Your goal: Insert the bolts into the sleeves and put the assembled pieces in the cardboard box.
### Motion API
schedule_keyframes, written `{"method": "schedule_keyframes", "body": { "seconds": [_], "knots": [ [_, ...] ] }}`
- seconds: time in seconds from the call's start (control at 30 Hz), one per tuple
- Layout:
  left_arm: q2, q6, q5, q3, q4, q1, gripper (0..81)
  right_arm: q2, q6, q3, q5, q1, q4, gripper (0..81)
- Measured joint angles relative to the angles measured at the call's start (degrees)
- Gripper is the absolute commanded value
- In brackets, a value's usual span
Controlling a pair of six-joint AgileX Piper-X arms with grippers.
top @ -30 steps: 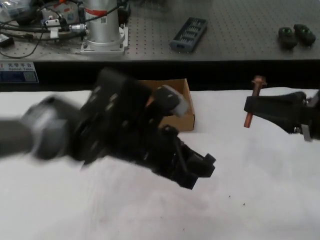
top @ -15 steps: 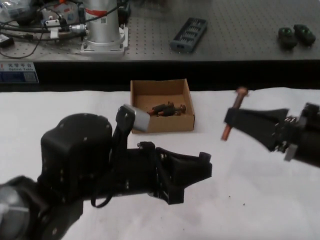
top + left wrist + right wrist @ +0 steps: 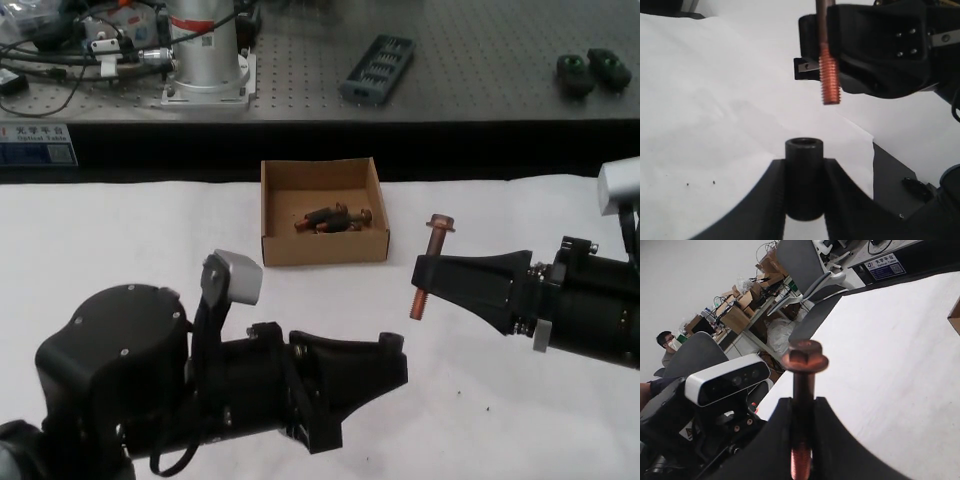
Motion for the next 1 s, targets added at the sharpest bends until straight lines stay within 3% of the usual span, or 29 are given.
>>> {"method": "schedule_keyframes", "body": {
  "seconds": [0.3,0.53,1.0],
  "knots": [
    [0.0,-1.82,3.45,1.1,-4.86,-0.13,0.6,0.0,-0.35,0.33,0.2,0.3,0.41,4.3],
    [0.0,-2.18,7.75,1.1,-5.03,-0.13,0.6,0.49,-0.84,0.33,0.48,3.19,0.51,4.3],
    [0.0,-4.25,5.52,1.25,-4.61,-0.13,0.6,0.49,-1.31,0.33,0.76,3.97,0.6,4.3]
  ]
}}
